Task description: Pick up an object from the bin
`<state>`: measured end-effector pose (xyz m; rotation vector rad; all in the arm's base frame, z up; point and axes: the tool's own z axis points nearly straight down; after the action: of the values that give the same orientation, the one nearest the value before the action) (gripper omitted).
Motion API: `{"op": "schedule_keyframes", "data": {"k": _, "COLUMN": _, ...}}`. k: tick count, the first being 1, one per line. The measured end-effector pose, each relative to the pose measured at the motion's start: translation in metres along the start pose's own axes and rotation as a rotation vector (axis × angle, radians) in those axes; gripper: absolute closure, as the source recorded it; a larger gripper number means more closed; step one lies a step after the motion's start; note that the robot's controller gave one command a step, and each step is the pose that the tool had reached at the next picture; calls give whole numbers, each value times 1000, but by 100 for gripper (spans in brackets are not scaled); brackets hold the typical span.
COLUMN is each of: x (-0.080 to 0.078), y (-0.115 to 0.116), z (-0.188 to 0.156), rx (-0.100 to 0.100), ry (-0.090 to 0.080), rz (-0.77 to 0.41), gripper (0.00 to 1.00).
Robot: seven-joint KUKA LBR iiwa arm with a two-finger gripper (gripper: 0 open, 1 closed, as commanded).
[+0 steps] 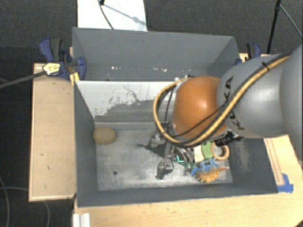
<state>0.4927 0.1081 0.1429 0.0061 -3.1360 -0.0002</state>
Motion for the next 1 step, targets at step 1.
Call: {"op": "schedule_keyframes", "data": {"k": 1, "x": -2, "y": 0, "z": -4, "rx": -1, "ry": -8, "rz": 4, "gripper": 0}}
